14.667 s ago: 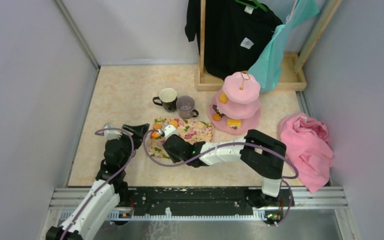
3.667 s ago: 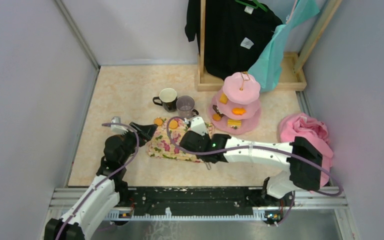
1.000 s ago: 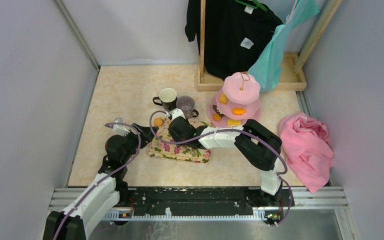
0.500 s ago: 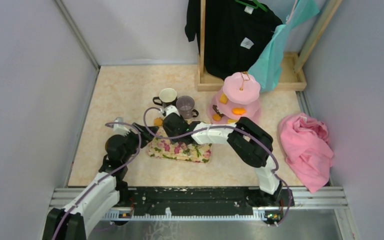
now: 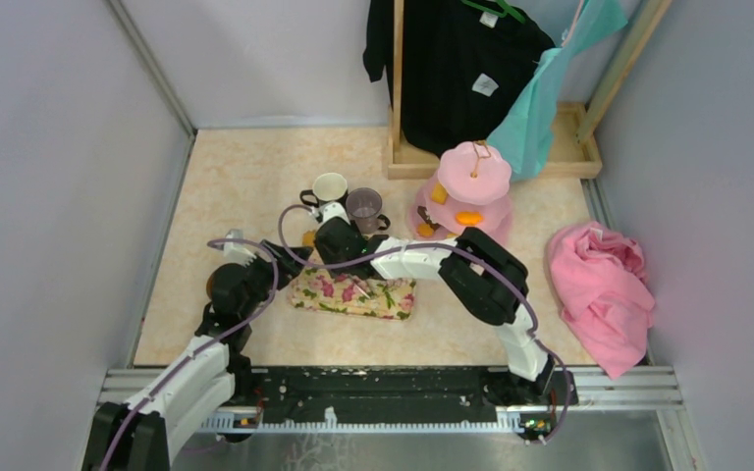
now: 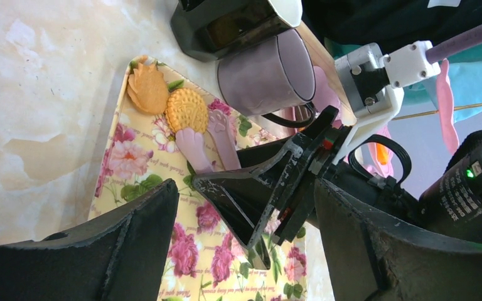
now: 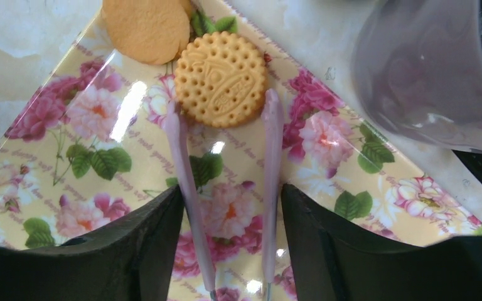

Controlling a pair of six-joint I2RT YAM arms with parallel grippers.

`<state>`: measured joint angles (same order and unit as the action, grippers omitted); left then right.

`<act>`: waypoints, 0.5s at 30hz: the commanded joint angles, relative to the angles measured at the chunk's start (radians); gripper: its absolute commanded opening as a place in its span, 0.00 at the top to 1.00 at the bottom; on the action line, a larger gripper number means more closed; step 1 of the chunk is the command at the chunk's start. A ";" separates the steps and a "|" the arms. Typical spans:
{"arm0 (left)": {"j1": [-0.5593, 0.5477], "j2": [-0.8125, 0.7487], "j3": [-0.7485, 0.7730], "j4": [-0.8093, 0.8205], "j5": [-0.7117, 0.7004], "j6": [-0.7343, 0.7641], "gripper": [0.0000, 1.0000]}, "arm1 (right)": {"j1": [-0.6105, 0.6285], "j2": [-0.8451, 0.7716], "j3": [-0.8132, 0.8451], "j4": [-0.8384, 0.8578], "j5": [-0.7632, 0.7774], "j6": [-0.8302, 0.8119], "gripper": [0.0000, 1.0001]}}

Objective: Serve the afternoon tea
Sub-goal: Pick up the clamp from the center of the board.

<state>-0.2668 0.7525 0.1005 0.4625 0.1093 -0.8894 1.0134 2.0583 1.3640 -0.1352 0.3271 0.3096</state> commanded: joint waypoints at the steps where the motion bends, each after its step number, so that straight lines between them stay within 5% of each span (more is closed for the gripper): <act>1: -0.005 -0.002 -0.013 0.042 0.012 -0.002 0.16 | -0.037 0.096 -0.008 -0.111 0.006 -0.003 0.39; 15: -0.006 -0.009 -0.015 0.041 0.016 -0.005 0.16 | -0.047 0.081 -0.056 -0.094 -0.003 -0.003 0.37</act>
<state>-0.2684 0.7513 0.1001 0.4717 0.1097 -0.8898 0.9924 2.1025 1.4086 -0.1051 0.3317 0.3096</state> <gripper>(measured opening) 0.844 0.618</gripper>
